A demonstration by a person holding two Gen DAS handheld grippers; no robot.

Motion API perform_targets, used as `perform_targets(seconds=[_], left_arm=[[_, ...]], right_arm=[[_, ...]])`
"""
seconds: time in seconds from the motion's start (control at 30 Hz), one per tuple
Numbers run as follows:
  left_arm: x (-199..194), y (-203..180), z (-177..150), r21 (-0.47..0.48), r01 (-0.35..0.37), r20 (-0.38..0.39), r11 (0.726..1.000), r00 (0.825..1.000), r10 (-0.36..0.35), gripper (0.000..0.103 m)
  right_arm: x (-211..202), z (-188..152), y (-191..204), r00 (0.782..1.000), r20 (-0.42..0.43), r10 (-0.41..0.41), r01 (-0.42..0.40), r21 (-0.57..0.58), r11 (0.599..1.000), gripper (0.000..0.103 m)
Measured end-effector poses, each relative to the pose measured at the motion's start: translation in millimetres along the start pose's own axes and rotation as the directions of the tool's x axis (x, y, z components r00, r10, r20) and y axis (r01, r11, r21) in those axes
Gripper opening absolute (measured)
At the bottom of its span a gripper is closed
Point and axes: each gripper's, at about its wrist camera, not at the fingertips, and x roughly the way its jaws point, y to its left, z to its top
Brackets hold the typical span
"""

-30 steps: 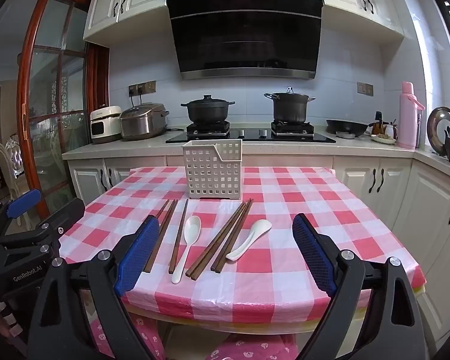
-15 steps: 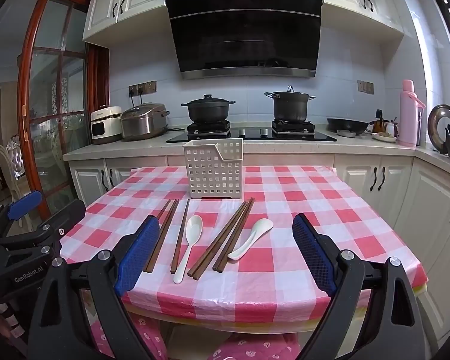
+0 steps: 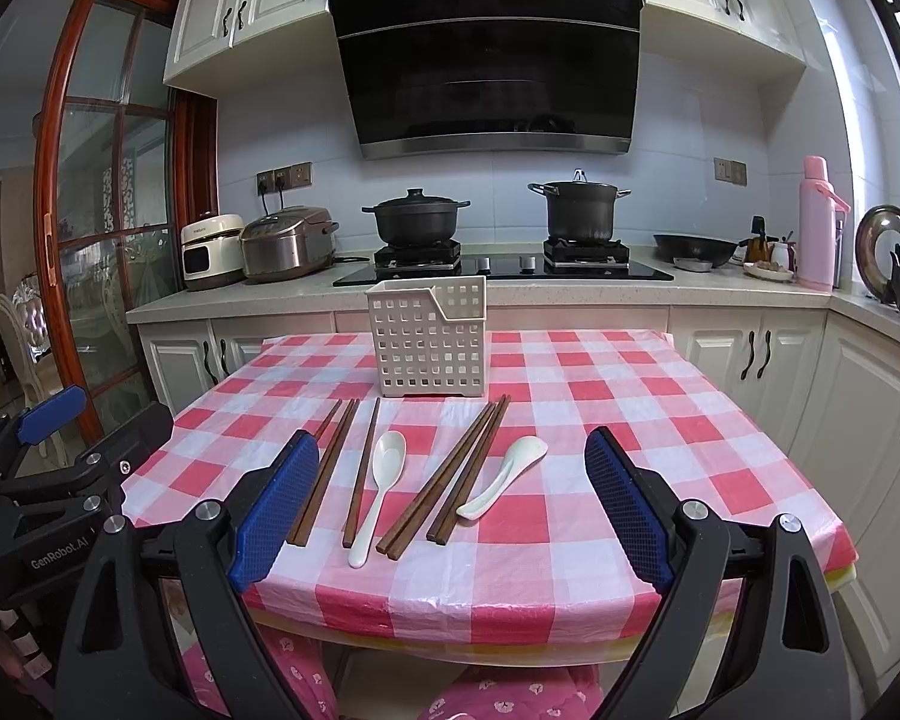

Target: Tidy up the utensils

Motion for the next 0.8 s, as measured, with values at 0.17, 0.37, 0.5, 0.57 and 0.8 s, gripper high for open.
perform_targets(seconds=[0.17,0.37,0.5,0.57,0.8], left_arm=[[1.9,-0.8,-2.9,-0.001,0.0,0.0,1.0,1.0,0.0,0.099],[2.6,-1.4,-4.1,-0.001,0.0,-0.001,1.0,1.0,0.0,0.099],[3.0,-1.2,-4.8,-0.002,0.0,-0.002,1.0,1.0,0.0,0.099],[2.8,-1.0,-4.6,-0.003,0.001,-0.001,1.0,1.0,-0.001,0.099],[2.4,-1.1,-3.8,-0.003,0.001,-0.002,1.0,1.0,-0.001,0.099]], right_arm=[[0.0,0.1,-0.4,1.0,-0.001,0.001,-0.001,0.002,1.0,0.085],[0.6,0.0,1.5,1.0,-0.002,0.004,-0.004,0.006,1.0,0.085],[1.1,-0.4,2.6,1.0,-0.002,0.005,-0.005,0.006,1.0,0.085],[0.8,0.0,1.7,1.0,-0.003,0.005,-0.005,0.007,1.0,0.085],[1.2,0.0,2.1,1.0,-0.003,0.005,-0.005,0.009,1.0,0.085]])
